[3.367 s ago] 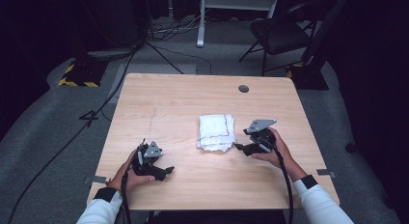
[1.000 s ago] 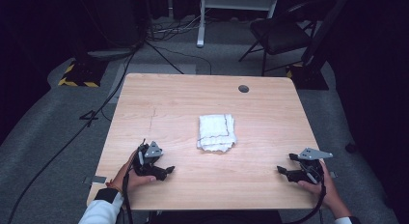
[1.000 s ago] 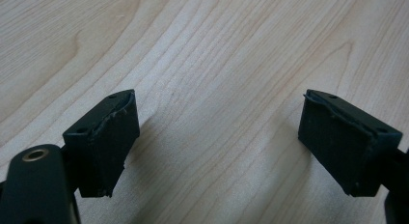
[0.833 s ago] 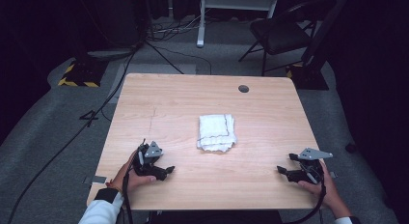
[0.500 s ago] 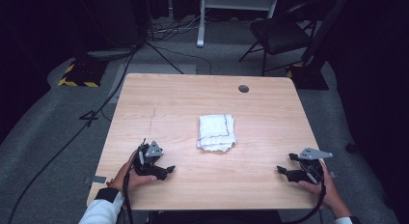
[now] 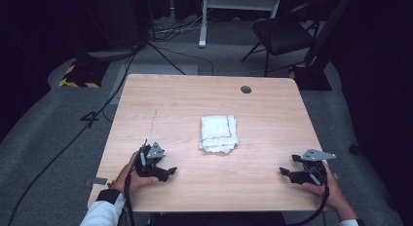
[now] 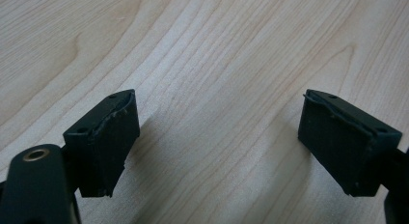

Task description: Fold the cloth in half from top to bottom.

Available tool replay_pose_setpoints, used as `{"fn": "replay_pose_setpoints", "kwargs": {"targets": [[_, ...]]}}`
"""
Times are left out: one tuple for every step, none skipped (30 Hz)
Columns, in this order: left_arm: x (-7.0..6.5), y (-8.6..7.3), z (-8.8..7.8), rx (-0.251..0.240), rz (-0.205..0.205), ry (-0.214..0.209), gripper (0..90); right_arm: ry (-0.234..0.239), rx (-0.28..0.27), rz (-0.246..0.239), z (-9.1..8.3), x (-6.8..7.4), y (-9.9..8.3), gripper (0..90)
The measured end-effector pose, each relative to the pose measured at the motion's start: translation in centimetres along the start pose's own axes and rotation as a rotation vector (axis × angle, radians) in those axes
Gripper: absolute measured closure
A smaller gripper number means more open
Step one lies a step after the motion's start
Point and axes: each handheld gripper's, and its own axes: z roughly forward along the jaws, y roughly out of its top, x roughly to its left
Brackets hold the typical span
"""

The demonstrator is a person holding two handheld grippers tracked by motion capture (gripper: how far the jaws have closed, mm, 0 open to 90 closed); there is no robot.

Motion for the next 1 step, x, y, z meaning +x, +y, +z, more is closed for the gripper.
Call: {"fn": "replay_pose_setpoints", "kwargs": {"targets": [[0.00, 0.00, 0.00, 0.000, 0.000, 0.000, 14.8, 0.000, 0.000, 0.000, 0.00, 0.00, 0.00, 20.6]]}}
